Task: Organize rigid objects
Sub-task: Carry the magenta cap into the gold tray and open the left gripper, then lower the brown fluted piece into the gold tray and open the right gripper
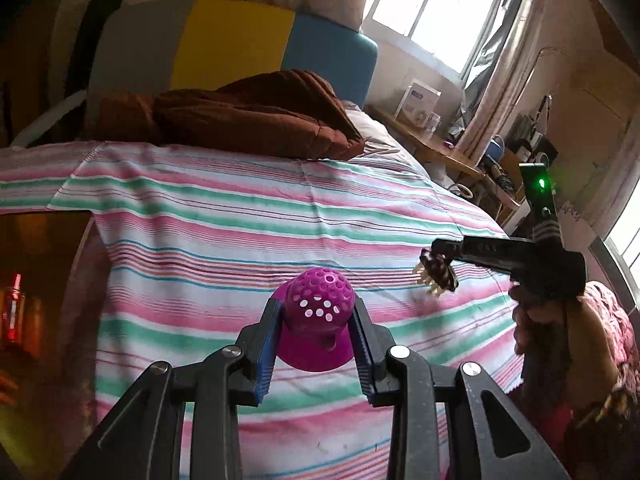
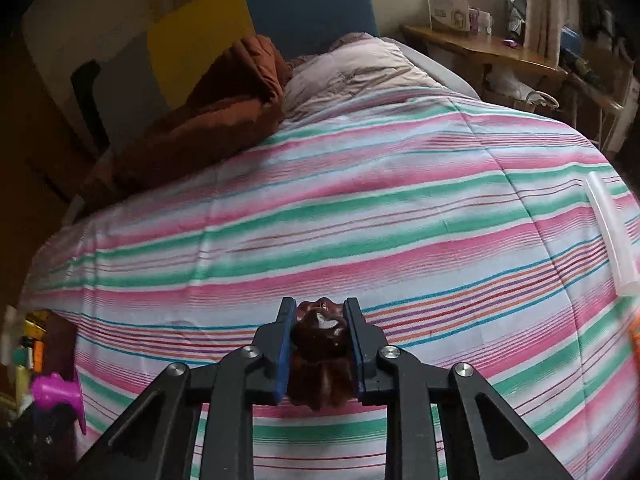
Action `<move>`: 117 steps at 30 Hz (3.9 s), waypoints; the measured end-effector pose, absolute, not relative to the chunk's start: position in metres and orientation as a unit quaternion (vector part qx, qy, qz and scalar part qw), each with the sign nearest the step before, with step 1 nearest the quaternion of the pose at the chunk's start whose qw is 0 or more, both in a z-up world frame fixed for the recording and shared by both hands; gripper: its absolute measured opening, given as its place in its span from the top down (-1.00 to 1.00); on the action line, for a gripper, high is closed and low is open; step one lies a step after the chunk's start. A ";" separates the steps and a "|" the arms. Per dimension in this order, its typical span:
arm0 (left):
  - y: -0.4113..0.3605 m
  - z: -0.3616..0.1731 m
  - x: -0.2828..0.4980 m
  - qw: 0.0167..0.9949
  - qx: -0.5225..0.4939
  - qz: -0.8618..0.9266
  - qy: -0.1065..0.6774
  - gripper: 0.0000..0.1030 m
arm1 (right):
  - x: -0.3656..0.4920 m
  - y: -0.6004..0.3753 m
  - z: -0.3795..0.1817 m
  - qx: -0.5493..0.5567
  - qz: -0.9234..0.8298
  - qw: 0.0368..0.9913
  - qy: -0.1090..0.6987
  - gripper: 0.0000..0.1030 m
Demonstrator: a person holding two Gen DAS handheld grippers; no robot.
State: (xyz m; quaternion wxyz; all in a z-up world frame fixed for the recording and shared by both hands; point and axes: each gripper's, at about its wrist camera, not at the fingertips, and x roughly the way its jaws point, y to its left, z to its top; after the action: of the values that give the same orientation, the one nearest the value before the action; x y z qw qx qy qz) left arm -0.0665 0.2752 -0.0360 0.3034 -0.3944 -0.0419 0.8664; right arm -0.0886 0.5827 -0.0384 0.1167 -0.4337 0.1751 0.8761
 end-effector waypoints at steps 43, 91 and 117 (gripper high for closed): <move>0.126 -0.055 -0.154 0.154 -0.472 0.862 -0.101 0.35 | -0.086 0.579 -0.041 -0.432 0.877 0.114 0.178 0.53; 0.074 -0.019 -0.042 0.193 -0.401 0.892 -0.075 0.13 | -0.073 0.437 0.005 -0.426 0.904 0.045 0.011 0.53; 0.029 -0.004 -0.019 0.161 -0.369 0.912 -0.083 0.13 | -0.041 0.243 0.031 -0.411 0.899 -0.147 -0.002 0.53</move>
State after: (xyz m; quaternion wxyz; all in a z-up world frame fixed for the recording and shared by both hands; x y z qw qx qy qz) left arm -0.0190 0.0287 -0.0043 0.1613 -0.3689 -0.0825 0.9117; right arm -0.0406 0.2431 0.0310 -0.1472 -0.4115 -0.0021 0.8994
